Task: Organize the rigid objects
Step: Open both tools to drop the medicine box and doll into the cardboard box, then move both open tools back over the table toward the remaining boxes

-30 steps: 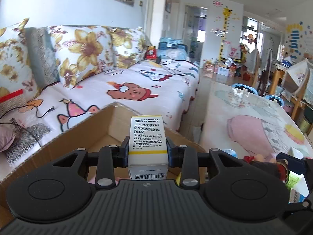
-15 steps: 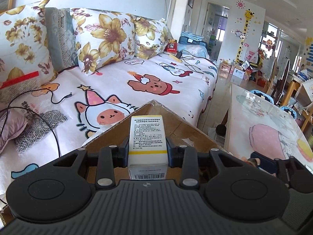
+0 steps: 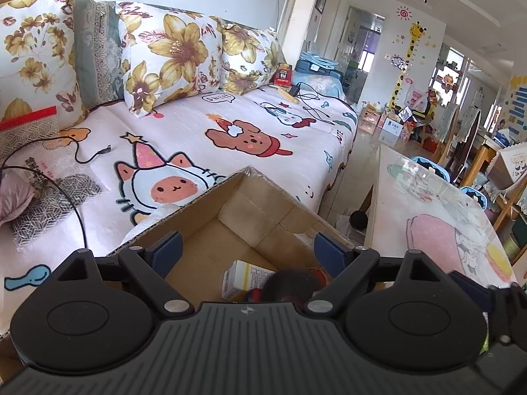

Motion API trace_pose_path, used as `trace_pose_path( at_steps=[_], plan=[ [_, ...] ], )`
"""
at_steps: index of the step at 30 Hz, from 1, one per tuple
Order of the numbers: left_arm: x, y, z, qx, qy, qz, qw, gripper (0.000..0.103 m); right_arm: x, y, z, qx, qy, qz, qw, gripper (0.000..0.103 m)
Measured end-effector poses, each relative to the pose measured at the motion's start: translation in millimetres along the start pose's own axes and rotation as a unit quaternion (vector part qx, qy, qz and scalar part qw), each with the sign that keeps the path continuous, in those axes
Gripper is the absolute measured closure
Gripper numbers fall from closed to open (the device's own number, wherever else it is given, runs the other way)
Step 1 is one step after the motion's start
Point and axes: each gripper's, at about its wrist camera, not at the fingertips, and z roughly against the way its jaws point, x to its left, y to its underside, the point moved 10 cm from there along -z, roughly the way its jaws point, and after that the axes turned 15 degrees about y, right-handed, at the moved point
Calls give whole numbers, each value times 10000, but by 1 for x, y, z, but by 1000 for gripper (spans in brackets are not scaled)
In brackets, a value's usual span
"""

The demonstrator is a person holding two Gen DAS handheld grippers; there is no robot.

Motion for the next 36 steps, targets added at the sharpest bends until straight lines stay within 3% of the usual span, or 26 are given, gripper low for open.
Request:
trace_pose_path(
  at_steps=[12,36],
  plan=[
    [-14,5,-3,110,157,-303,9994,0,-69,28,33,89,744,-755,9943,1],
    [-39,16,-13,261,482,-1090,9925,0,-115,70,59,105,1261,-1159,9852,1]
  ],
)
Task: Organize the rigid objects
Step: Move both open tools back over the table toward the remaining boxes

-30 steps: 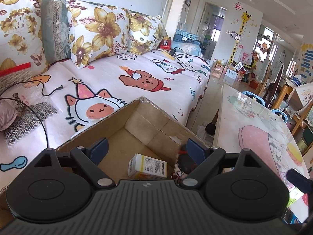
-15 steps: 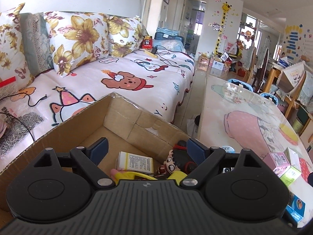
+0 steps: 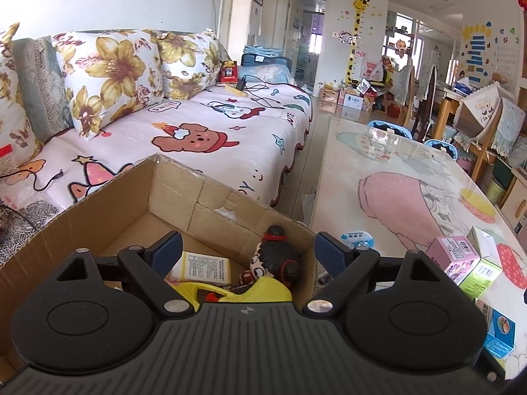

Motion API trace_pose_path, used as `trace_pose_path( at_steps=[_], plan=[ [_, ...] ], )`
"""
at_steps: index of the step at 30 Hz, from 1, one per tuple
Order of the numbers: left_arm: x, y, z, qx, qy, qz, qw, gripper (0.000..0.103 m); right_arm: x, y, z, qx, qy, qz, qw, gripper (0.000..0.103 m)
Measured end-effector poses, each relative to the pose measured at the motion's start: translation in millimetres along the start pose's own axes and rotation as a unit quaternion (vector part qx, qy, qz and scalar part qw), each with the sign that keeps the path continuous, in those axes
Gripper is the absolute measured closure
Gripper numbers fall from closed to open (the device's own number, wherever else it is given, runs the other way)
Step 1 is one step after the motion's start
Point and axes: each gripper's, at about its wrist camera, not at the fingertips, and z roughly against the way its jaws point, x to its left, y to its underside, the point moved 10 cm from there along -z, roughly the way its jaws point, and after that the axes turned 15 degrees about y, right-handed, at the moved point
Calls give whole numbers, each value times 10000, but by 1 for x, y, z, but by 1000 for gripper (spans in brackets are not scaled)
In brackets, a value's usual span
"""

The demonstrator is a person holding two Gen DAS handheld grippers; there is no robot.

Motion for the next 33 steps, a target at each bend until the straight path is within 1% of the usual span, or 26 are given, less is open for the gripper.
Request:
trace_pose_path(
  at_steps=[7,14,19,25,30,33],
  plan=[
    [-6,0,-5,25,121,-190,9997,0,-21,12,-7,122,224,-56,9997,1],
    [-12,0,-10,73,252,-390,9989,0,-44,21,-15,253,352,-20,9991,1],
    [-18,2,-13,118,346,-568,9977,0,-55,32,-25,435,274,95,9986,1],
    [-23,4,-17,184,456,-770,9958,0,-73,50,-44,765,139,121,9969,1],
    [-26,5,-22,229,556,-903,9941,0,-86,66,-61,976,155,341,9945,1],
    [-28,7,-22,244,628,-983,9929,0,-94,73,-71,1091,56,395,9932,1]
  ],
)
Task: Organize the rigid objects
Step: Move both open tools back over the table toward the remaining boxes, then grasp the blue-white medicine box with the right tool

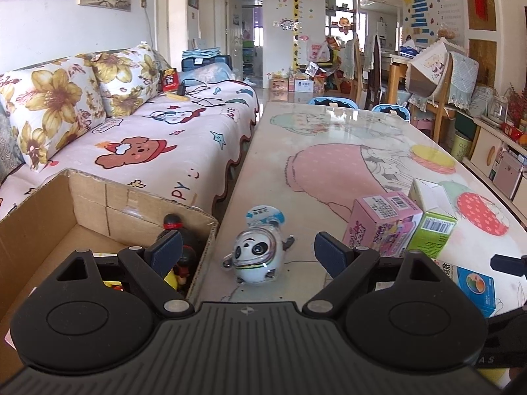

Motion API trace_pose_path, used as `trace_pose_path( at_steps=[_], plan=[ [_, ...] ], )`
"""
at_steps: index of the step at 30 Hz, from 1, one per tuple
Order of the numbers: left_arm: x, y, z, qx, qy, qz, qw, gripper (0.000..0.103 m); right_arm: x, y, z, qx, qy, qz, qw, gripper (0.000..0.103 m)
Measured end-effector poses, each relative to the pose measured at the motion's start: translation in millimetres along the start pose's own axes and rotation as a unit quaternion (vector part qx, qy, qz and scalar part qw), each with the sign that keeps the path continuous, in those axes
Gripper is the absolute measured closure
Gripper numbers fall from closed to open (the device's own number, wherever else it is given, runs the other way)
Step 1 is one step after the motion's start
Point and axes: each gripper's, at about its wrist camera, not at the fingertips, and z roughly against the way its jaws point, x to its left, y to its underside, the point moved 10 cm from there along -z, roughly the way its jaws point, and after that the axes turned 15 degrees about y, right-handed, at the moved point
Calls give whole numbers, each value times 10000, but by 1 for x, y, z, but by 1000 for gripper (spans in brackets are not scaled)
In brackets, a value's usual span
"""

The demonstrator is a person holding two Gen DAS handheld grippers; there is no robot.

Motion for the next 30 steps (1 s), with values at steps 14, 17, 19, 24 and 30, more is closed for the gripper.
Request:
trace_pose_path(
  at_steps=[14,17,19,24,30],
  plan=[
    [-17,8,-5,138,222,-312,9992,0,-22,8,-17,529,-1027,-379,9926,24],
    [-23,10,-7,164,294,-407,9986,0,-25,10,-12,493,-992,-249,9935,38],
    [-26,11,-8,170,346,-480,9981,0,-26,12,-9,488,-983,-172,9938,42],
    [-34,14,-10,194,435,-651,9967,0,-35,18,-6,519,-791,-101,9955,53],
    [-50,13,-6,24,615,-708,9956,0,-63,25,-8,609,-338,-257,9972,53]
  ],
)
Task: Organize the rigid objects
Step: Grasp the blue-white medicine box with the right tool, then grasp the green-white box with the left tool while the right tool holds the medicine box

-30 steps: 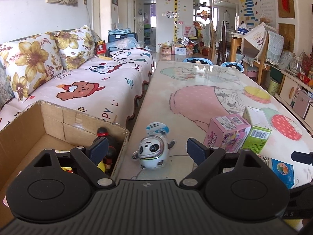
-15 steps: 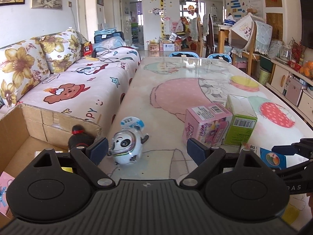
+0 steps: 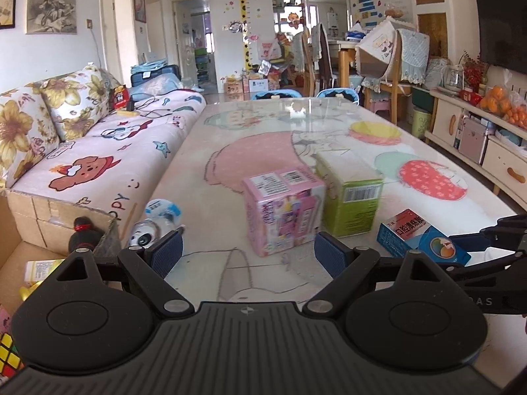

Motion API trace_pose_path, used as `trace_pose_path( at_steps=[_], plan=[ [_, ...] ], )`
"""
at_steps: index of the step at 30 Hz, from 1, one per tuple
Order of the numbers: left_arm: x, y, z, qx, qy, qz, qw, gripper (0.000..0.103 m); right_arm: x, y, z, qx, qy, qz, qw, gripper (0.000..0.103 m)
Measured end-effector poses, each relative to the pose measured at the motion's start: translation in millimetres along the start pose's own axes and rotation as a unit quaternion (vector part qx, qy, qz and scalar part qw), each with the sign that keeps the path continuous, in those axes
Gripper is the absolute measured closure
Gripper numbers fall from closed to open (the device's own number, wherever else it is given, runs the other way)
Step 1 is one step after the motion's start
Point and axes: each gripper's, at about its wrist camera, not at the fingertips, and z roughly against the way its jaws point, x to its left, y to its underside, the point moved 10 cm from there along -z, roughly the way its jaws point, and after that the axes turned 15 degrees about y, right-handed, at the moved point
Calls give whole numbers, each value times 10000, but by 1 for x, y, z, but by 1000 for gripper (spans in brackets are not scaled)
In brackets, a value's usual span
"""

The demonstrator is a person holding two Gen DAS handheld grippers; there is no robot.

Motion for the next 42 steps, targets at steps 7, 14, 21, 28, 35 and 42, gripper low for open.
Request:
trace_pose_path(
  at_steps=[7,14,21,28,35,42],
  plan=[
    [-18,-4,-5,-127,130,232,9996,0,-44,7,-12,80,696,-234,9973,52],
    [-35,-1,-14,-129,38,170,9998,0,-73,12,-20,168,922,-480,9944,51],
    [-47,-1,-30,-107,-63,200,9997,0,-76,10,-21,118,910,-477,9946,45],
    [-59,-17,-58,-228,-183,-84,9995,0,-86,11,-22,118,916,-591,9940,35],
    [-64,-25,-90,-146,-313,-402,9986,0,-87,9,-22,70,936,-581,9939,30],
    [-43,-24,-108,-2,-422,-122,9990,10,-82,5,-26,14,930,-541,9942,25]
  ],
)
